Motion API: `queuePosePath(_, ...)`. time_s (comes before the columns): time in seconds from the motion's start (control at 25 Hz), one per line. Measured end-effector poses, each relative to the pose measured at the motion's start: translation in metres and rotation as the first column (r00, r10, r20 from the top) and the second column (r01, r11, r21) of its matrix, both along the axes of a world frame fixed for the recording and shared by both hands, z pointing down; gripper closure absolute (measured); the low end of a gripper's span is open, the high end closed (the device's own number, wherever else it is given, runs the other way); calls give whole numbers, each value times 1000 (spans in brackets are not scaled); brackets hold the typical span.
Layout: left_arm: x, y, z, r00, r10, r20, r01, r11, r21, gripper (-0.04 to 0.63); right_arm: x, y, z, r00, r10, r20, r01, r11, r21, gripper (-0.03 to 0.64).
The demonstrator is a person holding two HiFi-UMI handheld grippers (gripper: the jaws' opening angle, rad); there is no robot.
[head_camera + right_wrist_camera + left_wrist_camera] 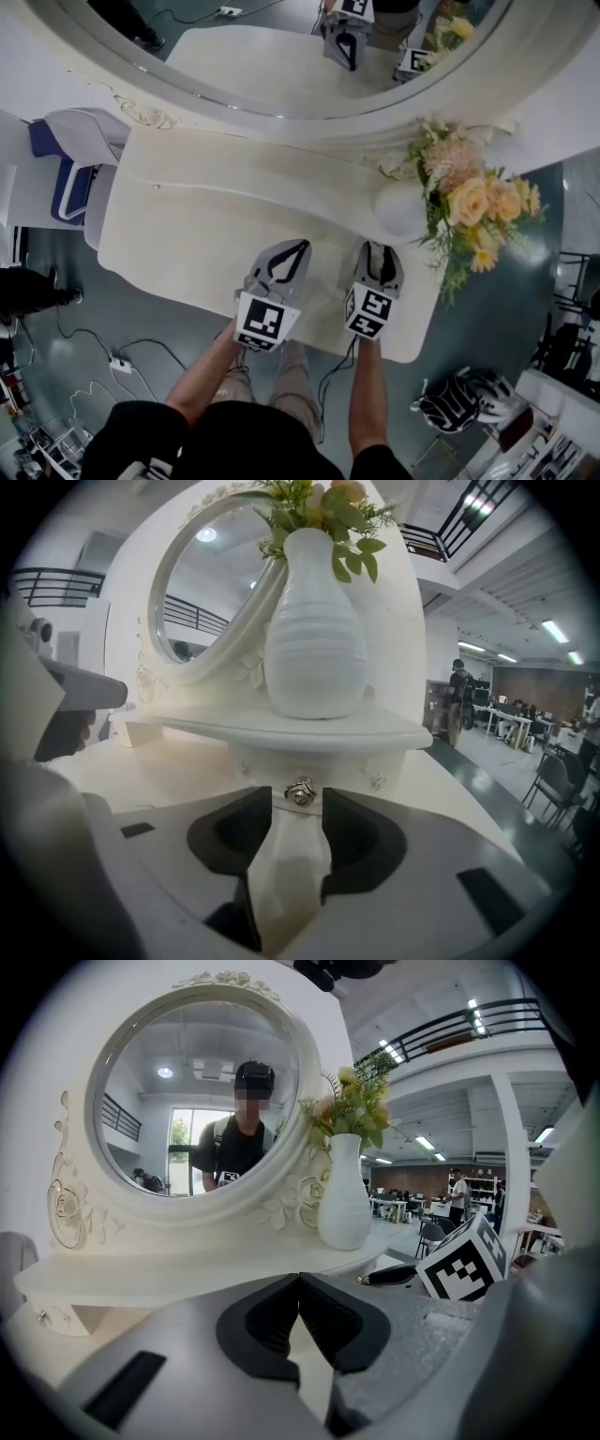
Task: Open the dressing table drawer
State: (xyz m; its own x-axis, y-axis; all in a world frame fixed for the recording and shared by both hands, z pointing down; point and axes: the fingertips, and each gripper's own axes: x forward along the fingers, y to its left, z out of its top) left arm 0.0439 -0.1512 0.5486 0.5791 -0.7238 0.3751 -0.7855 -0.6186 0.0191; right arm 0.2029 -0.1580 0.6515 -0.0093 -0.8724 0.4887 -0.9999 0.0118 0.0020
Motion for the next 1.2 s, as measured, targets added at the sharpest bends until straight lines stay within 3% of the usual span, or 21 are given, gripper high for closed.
queuePosePath(0.44, -7, 2, 1, 1000, -10, 3, 10, 1000, -2, 592, 3, -3, 1, 999, 29, -41, -29, 1000, 2, 514)
queuePosePath(1.2, -12, 10, -5, 1000, -10, 1, 10, 1000, 9, 592, 1, 6, -1, 998, 48, -52, -49, 999, -18, 520)
